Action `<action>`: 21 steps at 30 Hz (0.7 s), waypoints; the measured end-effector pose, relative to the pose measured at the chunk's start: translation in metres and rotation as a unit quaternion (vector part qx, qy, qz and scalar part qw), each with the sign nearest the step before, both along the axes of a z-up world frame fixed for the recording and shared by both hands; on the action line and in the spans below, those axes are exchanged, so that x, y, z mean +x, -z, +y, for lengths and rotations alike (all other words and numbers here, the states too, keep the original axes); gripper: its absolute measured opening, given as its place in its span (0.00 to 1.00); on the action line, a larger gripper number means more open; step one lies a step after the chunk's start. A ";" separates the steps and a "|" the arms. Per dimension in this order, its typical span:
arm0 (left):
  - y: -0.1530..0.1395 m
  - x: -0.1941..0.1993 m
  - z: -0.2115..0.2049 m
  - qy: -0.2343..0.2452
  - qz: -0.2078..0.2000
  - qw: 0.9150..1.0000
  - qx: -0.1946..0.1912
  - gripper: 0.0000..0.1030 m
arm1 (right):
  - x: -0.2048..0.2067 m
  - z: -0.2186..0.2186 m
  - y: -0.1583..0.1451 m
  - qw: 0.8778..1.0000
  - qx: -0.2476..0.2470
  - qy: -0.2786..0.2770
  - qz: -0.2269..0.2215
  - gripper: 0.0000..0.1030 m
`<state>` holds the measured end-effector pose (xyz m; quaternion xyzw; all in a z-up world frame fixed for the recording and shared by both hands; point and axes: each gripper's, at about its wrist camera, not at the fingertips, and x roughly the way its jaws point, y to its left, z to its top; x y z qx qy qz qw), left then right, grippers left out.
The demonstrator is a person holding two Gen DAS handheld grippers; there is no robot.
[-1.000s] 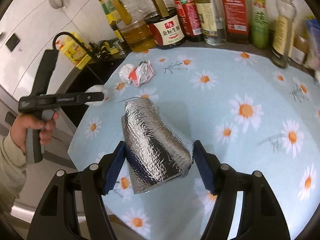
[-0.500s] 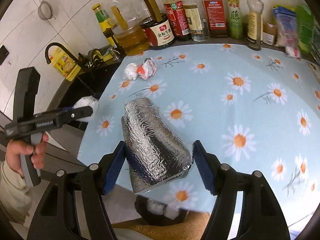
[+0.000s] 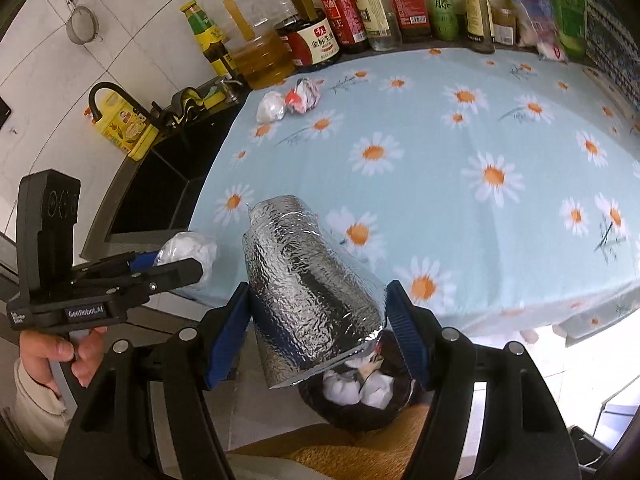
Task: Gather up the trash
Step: 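Carry the foil roll and plastic bag down over the trash bin with both tools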
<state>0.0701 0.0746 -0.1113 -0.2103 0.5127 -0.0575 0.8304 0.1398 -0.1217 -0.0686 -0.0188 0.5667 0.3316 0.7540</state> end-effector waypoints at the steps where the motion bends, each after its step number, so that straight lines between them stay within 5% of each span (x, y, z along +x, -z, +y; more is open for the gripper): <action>1: 0.002 -0.004 -0.002 -0.001 0.001 1.000 -0.004 0.52 | -0.003 -0.001 0.001 1.000 0.002 -0.001 0.002 0.66; 21: 0.063 -0.050 -0.054 -0.014 0.102 0.994 -0.024 0.52 | -0.047 -0.029 0.064 0.995 -0.009 -0.045 0.093 0.66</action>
